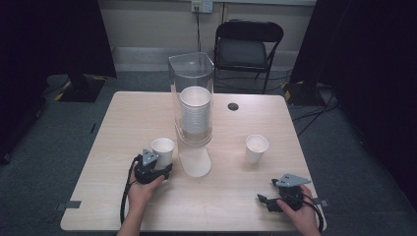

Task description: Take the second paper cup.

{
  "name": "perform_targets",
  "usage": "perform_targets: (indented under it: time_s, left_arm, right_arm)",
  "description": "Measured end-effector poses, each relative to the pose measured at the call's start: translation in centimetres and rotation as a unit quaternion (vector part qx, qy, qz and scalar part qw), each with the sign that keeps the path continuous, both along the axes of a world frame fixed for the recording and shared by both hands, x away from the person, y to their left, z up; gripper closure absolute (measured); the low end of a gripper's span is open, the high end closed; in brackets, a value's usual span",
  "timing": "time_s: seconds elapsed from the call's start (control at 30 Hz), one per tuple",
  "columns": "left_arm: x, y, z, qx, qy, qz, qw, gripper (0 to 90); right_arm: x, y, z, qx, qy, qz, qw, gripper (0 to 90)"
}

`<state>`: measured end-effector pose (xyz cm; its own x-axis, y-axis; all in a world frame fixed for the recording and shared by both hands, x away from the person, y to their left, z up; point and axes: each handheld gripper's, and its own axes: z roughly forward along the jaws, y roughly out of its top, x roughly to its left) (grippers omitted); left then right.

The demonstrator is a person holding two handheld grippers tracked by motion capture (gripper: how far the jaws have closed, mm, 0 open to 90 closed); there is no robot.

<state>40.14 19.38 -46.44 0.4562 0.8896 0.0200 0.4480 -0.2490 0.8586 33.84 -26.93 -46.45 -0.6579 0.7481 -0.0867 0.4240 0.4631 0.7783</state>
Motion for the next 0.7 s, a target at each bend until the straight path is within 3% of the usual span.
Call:
perform_targets:
  time_s: [0.27, 0.7]
  left_arm:
    - [0.26, 0.1, -0.02, 0.009, 0.007, -0.003, 0.9999, 34.9]
    - [0.94, 0.65, -0.1, 0.011, 0.03, 0.016, 0.9994, 34.8]
  right_arm:
    - [-0.12, -0.04, -0.01, 0.0, 0.0, 0.004, 1.0, 15.7]
    - [-0.13, -0.04, -0.01, 0.0, 0.001, 0.004, 1.0, 15.7]
